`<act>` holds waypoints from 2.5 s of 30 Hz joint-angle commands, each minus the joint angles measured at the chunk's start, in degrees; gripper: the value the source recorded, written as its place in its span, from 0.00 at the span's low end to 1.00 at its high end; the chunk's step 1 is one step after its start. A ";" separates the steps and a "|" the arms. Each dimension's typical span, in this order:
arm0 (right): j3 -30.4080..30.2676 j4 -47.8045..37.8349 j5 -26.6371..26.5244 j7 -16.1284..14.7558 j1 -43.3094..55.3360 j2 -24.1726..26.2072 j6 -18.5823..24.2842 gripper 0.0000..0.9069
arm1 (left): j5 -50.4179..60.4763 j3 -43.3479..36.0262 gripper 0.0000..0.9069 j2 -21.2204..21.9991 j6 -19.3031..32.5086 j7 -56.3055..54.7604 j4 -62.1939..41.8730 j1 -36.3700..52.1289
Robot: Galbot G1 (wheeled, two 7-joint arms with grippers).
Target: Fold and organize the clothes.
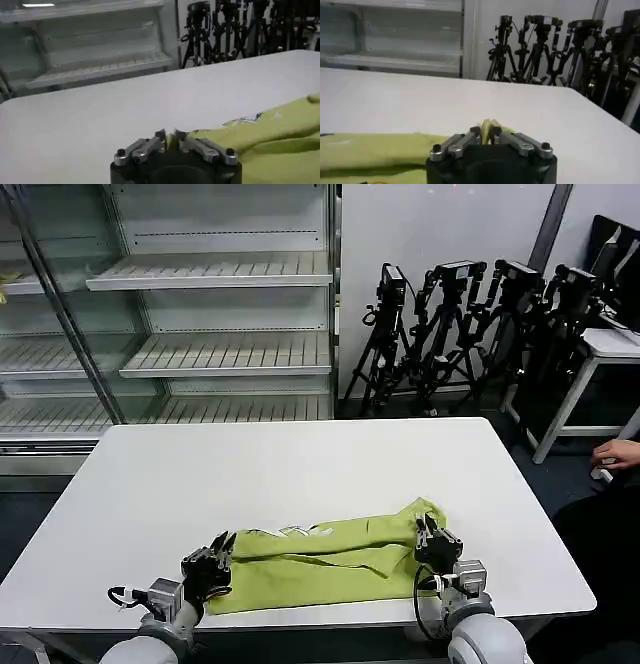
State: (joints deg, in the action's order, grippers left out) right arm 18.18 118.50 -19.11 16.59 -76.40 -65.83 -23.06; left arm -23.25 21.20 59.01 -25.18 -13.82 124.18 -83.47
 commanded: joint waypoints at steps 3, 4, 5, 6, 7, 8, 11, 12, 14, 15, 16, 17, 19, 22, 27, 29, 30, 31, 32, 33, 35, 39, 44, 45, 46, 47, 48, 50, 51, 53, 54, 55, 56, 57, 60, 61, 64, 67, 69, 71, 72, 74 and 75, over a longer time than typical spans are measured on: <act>1.61 4.03 0.69 0.30 -3.55 -0.41 -1.33 1.00 | 1.60 1.50 1.00 3.79 0.92 -1.83 3.30 -4.30; 1.91 4.49 0.69 0.37 -3.94 -0.42 -1.29 1.00 | 0.74 1.75 1.00 4.54 0.93 -2.98 3.92 -4.75; 2.38 5.26 0.70 0.45 -4.76 -0.47 -1.18 1.00 | -0.10 1.89 1.00 5.24 0.85 -4.01 4.38 -5.02; 2.71 5.77 0.69 0.53 -5.21 -0.50 -1.08 1.00 | -1.40 1.79 1.00 6.31 0.83 -4.85 4.74 -5.38; 3.19 6.23 0.69 0.57 -5.77 -0.56 -0.95 1.00 | -2.14 1.59 1.00 7.04 0.84 -5.54 4.85 -5.61; 3.58 6.68 0.69 0.61 -6.50 -0.69 -0.86 1.00 | -2.54 1.31 1.00 7.86 0.89 -6.09 4.79 -5.75; 4.57 7.68 0.66 0.73 -7.85 -1.06 -0.59 1.00 | -3.79 0.05 1.00 10.08 0.96 -7.41 3.69 -5.69; 4.81 7.87 0.67 0.77 -8.28 -1.13 -0.55 1.00 | -3.81 -0.43 1.00 10.66 0.95 -7.77 3.29 -5.43; 5.12 8.10 0.67 0.78 -8.77 -1.25 -0.49 1.00 | -3.77 -1.44 1.00 11.87 0.89 -8.55 1.77 -4.75; 5.35 8.19 0.68 0.83 -9.13 -1.34 -0.45 1.00 | -3.74 -1.74 1.00 12.20 0.78 -9.23 1.22 -4.38; 5.48 8.27 0.66 0.88 -9.35 -1.41 -0.44 1.00 | -3.63 -2.17 1.00 12.75 0.70 -9.75 0.29 -3.87; 5.60 8.34 0.66 0.92 -9.55 -1.46 -0.44 1.00 | -3.41 -2.46 1.00 13.41 0.63 -10.32 -0.46 -3.29; 5.92 8.59 0.66 0.96 -10.09 -1.50 -0.36 1.00 | -2.39 -3.10 1.00 14.35 0.36 -11.33 -2.22 -2.27; 6.35 9.03 0.64 0.99 -10.83 -1.53 -0.30 1.00 | -2.44 -4.20 1.00 15.41 -0.13 -12.13 -3.20 -1.91; 6.64 9.38 0.59 1.11 -11.51 -1.83 -0.19 1.00 | -2.19 -4.84 0.02 16.49 0.00 -13.02 -4.76 -1.26; 6.56 9.47 0.61 1.16 -11.62 -2.03 -0.17 1.00 | -2.18 -4.70 0.02 16.72 0.14 -13.46 -5.25 -0.98; 6.48 9.54 0.62 1.20 -11.69 -2.15 -0.17 1.00 | -2.27 -4.62 0.02 16.88 0.17 -13.77 -5.49 -0.92; 6.38 9.58 0.61 1.20 -11.68 -2.25 -0.16 1.00 | -2.44 -4.57 0.02 16.94 0.16 -13.94 -5.59 -0.90; 6.30 9.59 0.63 1.24 -11.63 -2.39 -0.16 1.00 | -2.66 -4.56 0.02 17.02 0.19 -14.00 -5.64 -0.93; 6.29 9.62 0.64 1.26 -11.60 -2.48 -0.16 1.00 | -2.83 -4.58 0.02 17.11 0.24 -14.00 -5.64 -0.95; 6.27 9.77 0.63 1.33 -11.54 -2.76 -0.17 1.00 | -3.24 -4.60 0.02 17.39 0.44 -13.97 -5.48 -1.17; 6.30 9.88 0.62 1.46 -11.50 -3.03 -0.15 1.00 | -5.12 -4.36 0.02 17.99 0.95 -13.79 -4.96 -1.56; 6.49 10.21 0.61 1.57 -11.66 -3.19 -0.15 1.00 | -10.77 -2.61 0.02 18.17 2.75 -13.27 -3.26 -2.12; 6.51 10.20 0.62 1.57 -11.65 -3.21 -0.13 1.00 | -11.81 -1.98 0.02 18.09 3.01 -13.20 -3.05 -2.14; 6.57 10.18 0.62 1.58 -11.66 -3.25 -0.11 1.00 | -12.51 -1.35 0.02 17.90 3.40 -13.08 -2.55 -2.16; 6.63 10.19 0.60 1.59 -11.69 -3.34 -0.09 1.00 | -14.83 0.17 0.02 17.50 3.62 -12.86 -1.98 -2.17; 6.63 10.20 0.61 1.60 -11.69 -3.38 -0.08 1.00 | -15.37 0.81 0.02 17.26 3.64 -12.84 -1.67 -2.16; 6.69 10.26 0.61 1.59 -11.76 -3.53 -0.03 1.00 | -17.84 4.14 0.02 15.61 3.73 -12.69 -0.55 -2.16; 6.69 10.28 0.61 1.59 -11.75 -3.63 -0.01 1.00 | -18.69 5.21 0.02 14.91 3.71 -12.60 -0.34 -2.16; 6.67 10.22 0.61 1.58 -11.71 -3.73 0.03 1.00 | -21.45 8.44 0.02 12.51 3.60 -12.60 0.23 -2.20; 6.66 10.21 0.61 1.58 -11.69 -3.75 0.05 1.00 | -22.12 9.36 0.02 11.52 3.50 -12.58 0.32 -2.22; 6.63 10.19 0.61 1.59 -11.64 -3.78 0.06 1.00 | -23.25 11.11 0.02 10.21 3.44 -12.53 0.46 -2.21; 6.61 10.19 0.60 1.59 -11.59 -3.82 0.06 1.00 | -25.43 12.90 0.02 8.46 3.31 -12.55 0.55 -2.11; 6.58 10.19 0.60 1.59 -11.54 -3.83 0.06 1.00 | -25.77 14.17 0.02 7.67 3.13 -12.58 0.54 -2.00; 6.44 10.15 0.57 1.60 -11.35 -3.88 0.05 1.00 | -31.20 19.30 0.02 2.94 2.70 -12.56 0.14 -1.32; 6.40 10.14 0.54 1.61 -11.25 -3.88 0.04 1.00 | -32.60 21.06 0.02 1.27 2.70 -12.47 -0.24 -1.17; 6.44 10.06 0.47 1.63 -11.02 -3.84 0.02 1.00 | -34.57 24.49 0.02 -2.00 2.74 -11.40 -2.89 -0.42; 6.48 10.18 0.44 1.67 -11.07 -3.80 -0.03 1.00 | -38.03 26.24 0.02 -4.62 2.78 -11.40 -4.66 0.91; 6.55 10.32 0.45 1.67 -11.26 -3.75 -0.04 1.00 | -40.23 26.54 0.02 -5.20 2.78 -11.37 -4.45 1.38; 6.67 10.34 0.49 1.68 -11.52 -3.71 -0.03 1.00 | -44.54 26.29 0.02 -4.71 3.13 -10.96 -1.96 1.40; 6.78 10.31 0.50 1.68 -11.72 -3.72 -0.01 1.00 | -48.67 25.76 0.02 -3.89 3.52 -10.19 -0.33 1.40; 6.91 10.28 0.56 1.71 -11.96 -3.82 -0.01 1.00 | -52.55 24.85 0.02 -2.27 3.88 -10.14 1.13 1.83; 6.98 10.20 0.62 1.84 -12.14 -4.10 -0.07 1.00 | -57.80 23.84 0.02 -1.01 4.02 -10.15 2.63 2.36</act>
State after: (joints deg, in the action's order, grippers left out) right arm 25.12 128.76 -18.43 18.45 -88.43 -69.88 -23.13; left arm -61.13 41.71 59.71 -21.80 -24.98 122.80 -82.60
